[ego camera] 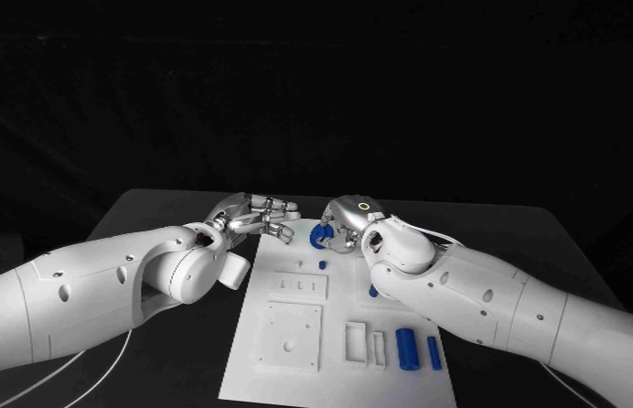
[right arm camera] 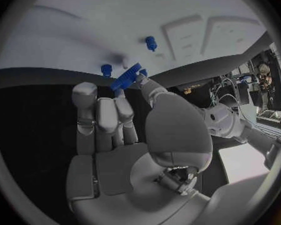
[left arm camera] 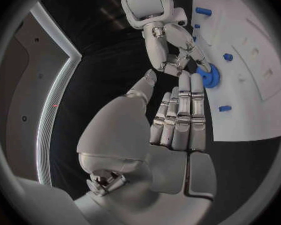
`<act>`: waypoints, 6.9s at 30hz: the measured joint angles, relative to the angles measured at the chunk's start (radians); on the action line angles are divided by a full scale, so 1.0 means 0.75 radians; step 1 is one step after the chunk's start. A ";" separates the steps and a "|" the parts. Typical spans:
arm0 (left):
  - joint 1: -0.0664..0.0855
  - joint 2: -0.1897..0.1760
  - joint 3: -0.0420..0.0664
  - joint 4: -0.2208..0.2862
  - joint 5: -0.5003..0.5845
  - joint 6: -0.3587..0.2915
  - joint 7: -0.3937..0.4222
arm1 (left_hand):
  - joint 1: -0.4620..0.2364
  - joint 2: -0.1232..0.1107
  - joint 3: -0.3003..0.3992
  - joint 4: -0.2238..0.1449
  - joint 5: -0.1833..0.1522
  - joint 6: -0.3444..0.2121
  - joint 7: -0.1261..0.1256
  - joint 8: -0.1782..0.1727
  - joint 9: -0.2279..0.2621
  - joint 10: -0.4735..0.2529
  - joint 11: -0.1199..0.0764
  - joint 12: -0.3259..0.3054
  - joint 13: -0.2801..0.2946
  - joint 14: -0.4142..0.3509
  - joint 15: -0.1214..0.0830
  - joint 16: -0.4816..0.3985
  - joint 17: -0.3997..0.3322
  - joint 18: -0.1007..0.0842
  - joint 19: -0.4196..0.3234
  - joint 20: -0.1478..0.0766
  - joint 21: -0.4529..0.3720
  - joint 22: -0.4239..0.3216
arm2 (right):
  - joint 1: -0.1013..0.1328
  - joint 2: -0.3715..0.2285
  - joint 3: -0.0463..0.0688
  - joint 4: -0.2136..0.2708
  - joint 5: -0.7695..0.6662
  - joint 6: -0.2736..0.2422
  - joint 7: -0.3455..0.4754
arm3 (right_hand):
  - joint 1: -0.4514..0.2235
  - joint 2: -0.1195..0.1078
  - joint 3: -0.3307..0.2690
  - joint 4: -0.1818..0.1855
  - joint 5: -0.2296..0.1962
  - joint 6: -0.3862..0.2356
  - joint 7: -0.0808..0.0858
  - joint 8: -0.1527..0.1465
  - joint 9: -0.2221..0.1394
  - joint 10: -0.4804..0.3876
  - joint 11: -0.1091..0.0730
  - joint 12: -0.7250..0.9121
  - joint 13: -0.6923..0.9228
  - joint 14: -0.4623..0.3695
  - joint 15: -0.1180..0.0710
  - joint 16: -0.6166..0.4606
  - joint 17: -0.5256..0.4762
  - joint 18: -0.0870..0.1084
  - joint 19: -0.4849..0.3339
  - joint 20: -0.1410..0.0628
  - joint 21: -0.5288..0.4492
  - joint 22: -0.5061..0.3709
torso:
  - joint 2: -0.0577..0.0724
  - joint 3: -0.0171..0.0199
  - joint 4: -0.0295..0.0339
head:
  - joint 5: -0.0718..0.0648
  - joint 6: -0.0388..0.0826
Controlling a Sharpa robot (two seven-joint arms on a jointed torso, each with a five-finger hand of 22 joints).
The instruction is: Assemble the parts on the task board
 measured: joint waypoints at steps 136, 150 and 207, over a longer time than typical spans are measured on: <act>0.000 0.022 -0.002 -0.022 0.000 0.013 -0.015 | 0.000 0.000 0.000 0.000 0.005 -0.026 0.007 0.000 0.000 -0.014 0.005 0.000 0.000 0.000 0.000 0.000 0.000 0.000 0.000 0.000 0.005 -0.018 | -0.016 0.076 -0.027 -0.159 0.067 -0.072 -0.089 | 0.077 0.064 0.023 -0.130 -0.142 0.219 -0.081 0.013 0.305 0.017 -0.069 -0.073 -0.006 -0.002 -0.045 -0.037 0.008 -0.042 0.002 -0.064 -0.030 0.000 | -0.001 0.0017 -0.0028 | -0.004 -0.018; 0.000 0.021 -0.002 -0.022 0.000 0.014 -0.016 | 0.000 0.000 0.000 0.000 0.005 -0.026 0.007 0.000 0.000 -0.014 0.005 0.000 0.000 0.000 0.000 0.000 0.000 0.000 0.000 0.000 0.005 -0.018 | -0.017 0.058 -0.030 -0.124 0.077 -0.058 -0.072 | 0.079 0.051 -0.031 -0.110 -0.142 0.229 -0.090 0.013 0.280 0.017 -0.069 -0.073 -0.004 -0.002 -0.045 -0.037 0.010 -0.042 0.002 -0.064 -0.030 0.000 | -0.001 0.0022 -0.0019 | -0.002 -0.018; -0.022 -0.018 -0.002 -0.054 0.000 0.036 0.022 | -0.012 0.012 0.008 -0.016 0.005 0.017 0.003 0.000 0.000 0.040 0.002 0.000 0.000 -0.022 0.007 -0.077 -0.033 0.000 -0.024 0.014 -0.052 -0.060 | -0.084 -0.369 0.187 -0.164 0.654 0.065 0.555 | 0.205 0.136 -0.325 -0.276 -0.028 -0.216 0.016 0.008 0.003 -0.100 -0.020 -0.128 -0.111 -0.022 -0.016 -0.137 -0.032 -0.042 -0.024 -0.033 -0.231 -0.001 | -0.027 0.0784 -0.0946 | 0.042 -0.036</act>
